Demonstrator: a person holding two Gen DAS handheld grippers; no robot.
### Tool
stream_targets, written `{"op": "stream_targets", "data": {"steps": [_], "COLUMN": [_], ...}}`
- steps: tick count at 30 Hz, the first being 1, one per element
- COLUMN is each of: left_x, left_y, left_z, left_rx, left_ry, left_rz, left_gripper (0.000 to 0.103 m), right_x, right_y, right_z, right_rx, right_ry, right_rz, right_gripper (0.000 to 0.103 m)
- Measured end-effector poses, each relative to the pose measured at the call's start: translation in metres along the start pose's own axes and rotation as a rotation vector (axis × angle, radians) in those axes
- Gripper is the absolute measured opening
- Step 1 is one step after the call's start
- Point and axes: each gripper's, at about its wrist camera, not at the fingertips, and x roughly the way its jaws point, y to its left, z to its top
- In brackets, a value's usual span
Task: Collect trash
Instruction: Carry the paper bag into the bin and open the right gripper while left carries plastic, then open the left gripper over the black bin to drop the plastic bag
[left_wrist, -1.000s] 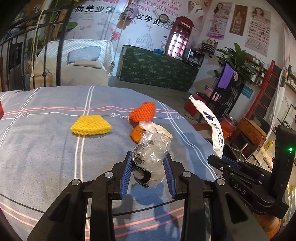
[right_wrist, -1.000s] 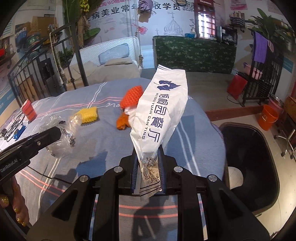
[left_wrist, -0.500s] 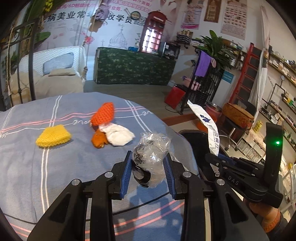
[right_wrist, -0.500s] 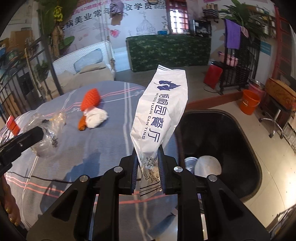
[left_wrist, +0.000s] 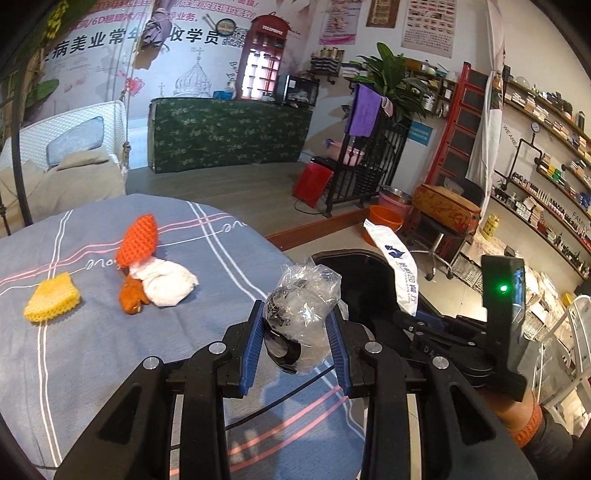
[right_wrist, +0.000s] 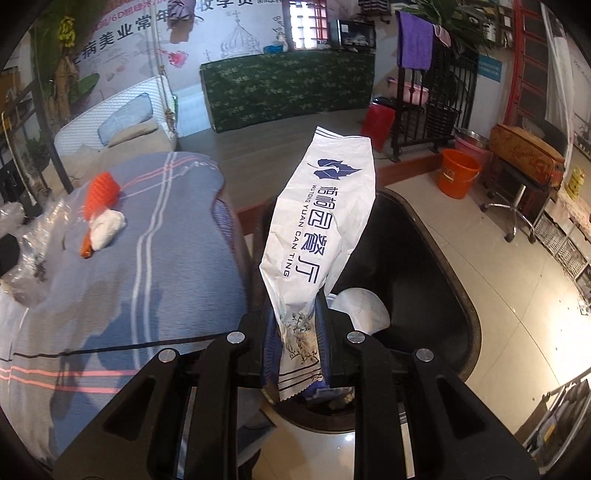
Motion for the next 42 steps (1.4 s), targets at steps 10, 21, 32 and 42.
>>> {"op": "stream_targets", "data": {"steps": [10, 21, 32, 42], "left_x": [0.022, 0.048, 0.092, 0.127], "left_y": [-0.027, -0.053, -0.089, -0.114], "left_z": [0.004, 0.008, 0.012, 0.008], "left_rx": [0.043, 0.078, 0.132, 0.165], "left_ry": [0.039, 0.087, 0.161, 0.235], "left_rz": [-0.046, -0.099, -0.167, -0.206], "left_gripper": [0.033, 0.033, 0.033, 0.033], "right_x": [0.036, 0.03, -0.002, -0.024], "right_y": [-0.021, -0.04, -0.059, -0.084], "right_z": [-0.008, -0.014, -0.027, -0.034], "right_rx": [0.045, 0.114, 0.148, 0.205], "right_ry": [0.067, 0.061, 0.029, 0.002], "right_rz": [-0.033, -0.042, -0.071, -0.117], "right_gripper": [0.021, 0.06, 0.075, 0.078]}}
